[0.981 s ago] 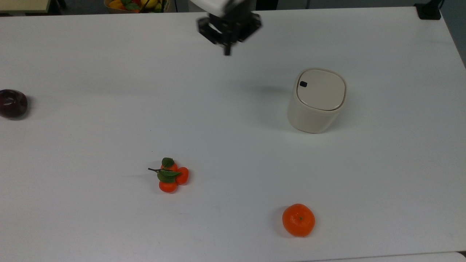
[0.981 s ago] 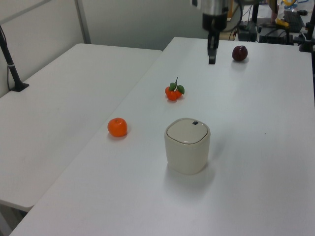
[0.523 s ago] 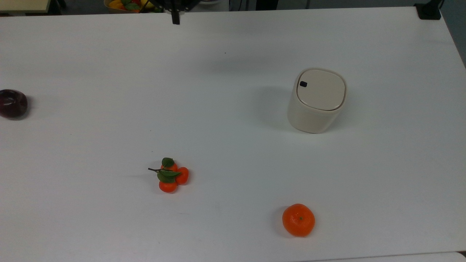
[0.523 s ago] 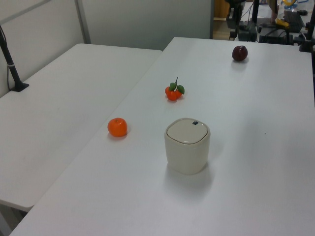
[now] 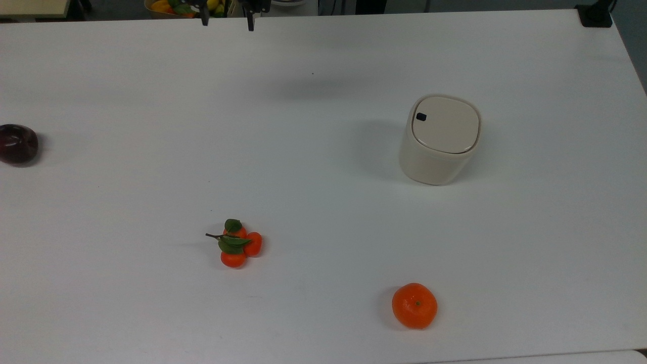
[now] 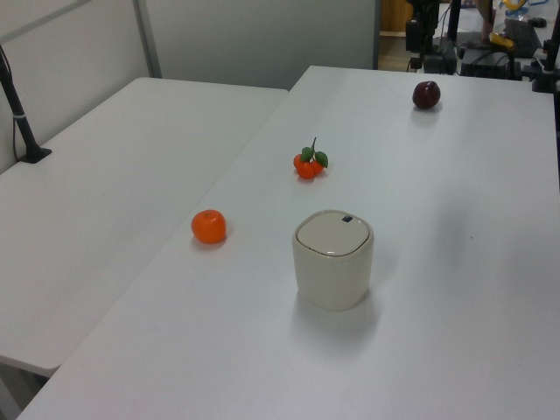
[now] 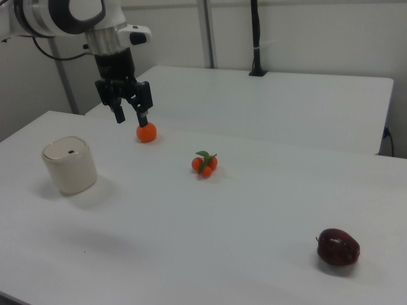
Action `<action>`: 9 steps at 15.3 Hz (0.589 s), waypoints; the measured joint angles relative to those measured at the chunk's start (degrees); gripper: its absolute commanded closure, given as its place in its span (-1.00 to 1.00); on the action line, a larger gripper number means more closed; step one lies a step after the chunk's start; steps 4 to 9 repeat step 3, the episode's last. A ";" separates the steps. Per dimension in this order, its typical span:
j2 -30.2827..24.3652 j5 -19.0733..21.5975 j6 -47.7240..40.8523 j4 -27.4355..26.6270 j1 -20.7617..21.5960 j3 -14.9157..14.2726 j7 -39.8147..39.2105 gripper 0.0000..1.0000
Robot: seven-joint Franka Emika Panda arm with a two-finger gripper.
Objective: Close garbage bin
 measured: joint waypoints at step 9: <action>-0.02 0.00 0.00 0.00 -0.10 0.02 0.04 -1.00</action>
